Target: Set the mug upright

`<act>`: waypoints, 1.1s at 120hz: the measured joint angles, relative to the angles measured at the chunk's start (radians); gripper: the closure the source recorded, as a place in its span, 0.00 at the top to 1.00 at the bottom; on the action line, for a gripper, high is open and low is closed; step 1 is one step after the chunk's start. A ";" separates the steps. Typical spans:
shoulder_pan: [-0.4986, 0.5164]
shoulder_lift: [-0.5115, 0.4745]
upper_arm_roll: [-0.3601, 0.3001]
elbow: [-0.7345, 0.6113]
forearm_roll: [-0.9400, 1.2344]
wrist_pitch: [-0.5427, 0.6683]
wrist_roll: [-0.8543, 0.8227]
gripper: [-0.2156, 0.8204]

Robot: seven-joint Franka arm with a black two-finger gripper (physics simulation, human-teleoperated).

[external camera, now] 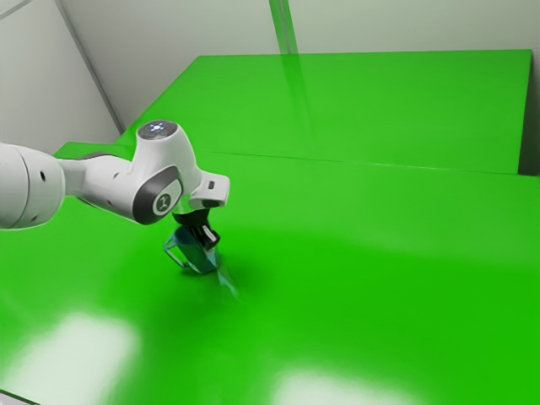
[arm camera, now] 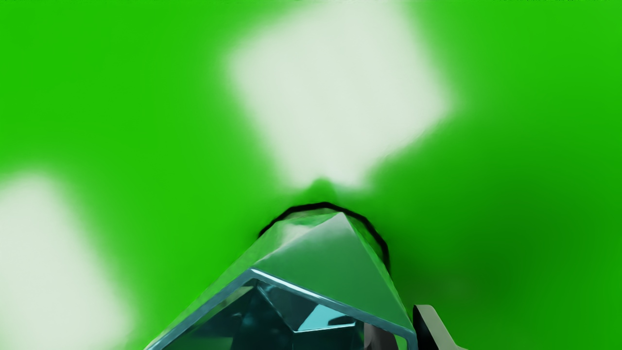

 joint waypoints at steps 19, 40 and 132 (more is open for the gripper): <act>-0.016 -0.001 0.000 0.001 -0.002 -0.001 -0.003 0.19; -0.016 -0.002 0.000 0.002 -0.004 -0.002 -0.005 0.32; -0.035 -0.054 -0.002 0.169 0.005 -0.097 -0.017 0.56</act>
